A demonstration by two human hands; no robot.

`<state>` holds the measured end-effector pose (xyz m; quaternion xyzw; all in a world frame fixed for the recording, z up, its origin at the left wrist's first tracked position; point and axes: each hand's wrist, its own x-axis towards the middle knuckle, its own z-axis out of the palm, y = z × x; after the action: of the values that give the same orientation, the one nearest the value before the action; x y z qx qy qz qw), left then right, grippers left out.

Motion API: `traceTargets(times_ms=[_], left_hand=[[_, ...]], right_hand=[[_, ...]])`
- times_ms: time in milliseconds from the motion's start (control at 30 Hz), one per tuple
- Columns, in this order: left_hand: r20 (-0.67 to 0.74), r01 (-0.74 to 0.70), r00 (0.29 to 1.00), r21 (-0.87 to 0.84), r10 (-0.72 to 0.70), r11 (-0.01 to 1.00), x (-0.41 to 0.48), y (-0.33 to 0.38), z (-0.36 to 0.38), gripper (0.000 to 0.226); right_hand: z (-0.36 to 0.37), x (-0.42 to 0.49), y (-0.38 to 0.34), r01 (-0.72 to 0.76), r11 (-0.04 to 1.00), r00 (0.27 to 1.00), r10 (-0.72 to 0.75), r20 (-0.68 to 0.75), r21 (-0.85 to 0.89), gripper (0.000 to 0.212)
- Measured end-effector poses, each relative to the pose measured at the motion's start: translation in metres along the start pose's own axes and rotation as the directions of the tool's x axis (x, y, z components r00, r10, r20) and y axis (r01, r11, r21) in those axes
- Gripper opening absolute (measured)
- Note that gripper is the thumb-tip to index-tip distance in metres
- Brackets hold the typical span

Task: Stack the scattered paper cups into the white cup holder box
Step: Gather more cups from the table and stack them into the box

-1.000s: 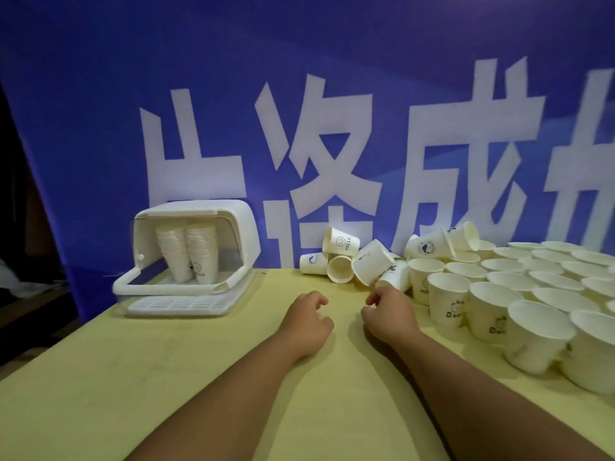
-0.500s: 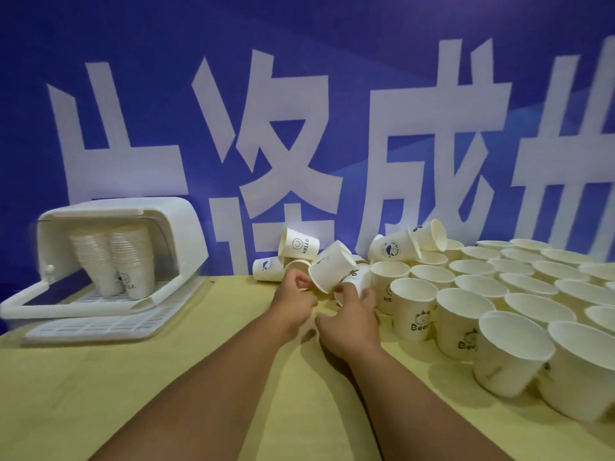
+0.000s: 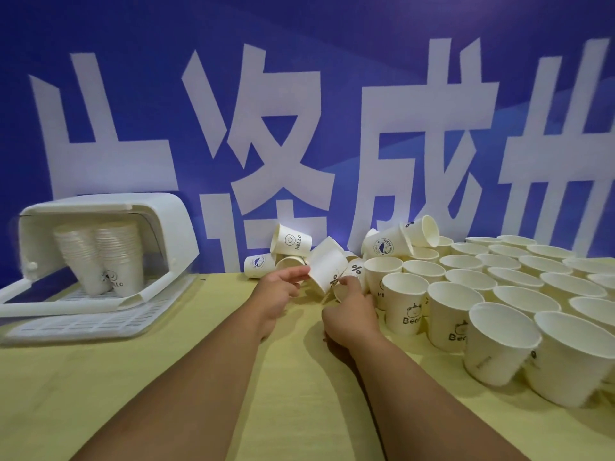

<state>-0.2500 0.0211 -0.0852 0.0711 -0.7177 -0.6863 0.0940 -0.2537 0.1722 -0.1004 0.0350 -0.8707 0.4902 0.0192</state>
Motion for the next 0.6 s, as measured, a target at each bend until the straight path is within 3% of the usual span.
traceTargets(times_ms=[67,167,267,333,467,533,600], left_hand=[[0.03,0.003,1.0,-0.005,-0.003,1.0,0.002,-0.002,-0.002,0.056],[-0.015,0.001,1.0,-0.07,-0.002,0.998,0.002,-0.001,-0.004,0.051],[-0.21,-0.024,0.977,-0.262,-0.032,0.965,-0.001,0.003,-0.006,0.032],[-0.349,-0.066,0.936,-0.273,-0.035,0.96,-0.005,0.005,-0.007,0.017],[-0.554,-0.13,0.822,0.042,0.131,0.991,-0.016,0.019,-0.013,0.013],[-0.56,-0.14,0.788,0.243,0.257,0.96,-0.022,0.028,-0.018,0.023],[-0.485,-0.147,0.802,0.407,0.35,0.901,-0.03,0.033,-0.021,0.03]], right_hand=[[0.0,-0.001,-0.001,0.002,1.0,1.0,-0.002,-0.01,0.004,0.069],[-0.003,0.0,-0.002,0.004,0.999,0.999,-0.003,0.053,-0.032,0.084],[-0.002,-0.001,-0.002,-0.007,1.0,0.998,0.008,0.056,-0.029,0.082],[-0.001,-0.003,-0.003,-0.012,1.0,1.0,0.012,0.015,-0.005,0.074],[-0.002,-0.011,-0.009,0.012,0.997,1.0,-0.014,-0.028,-0.071,0.052],[-0.002,-0.011,-0.009,0.02,0.994,0.999,-0.024,-0.031,-0.109,0.042],[0.0,-0.014,-0.011,0.037,0.989,0.999,-0.04,-0.019,-0.142,0.035]])
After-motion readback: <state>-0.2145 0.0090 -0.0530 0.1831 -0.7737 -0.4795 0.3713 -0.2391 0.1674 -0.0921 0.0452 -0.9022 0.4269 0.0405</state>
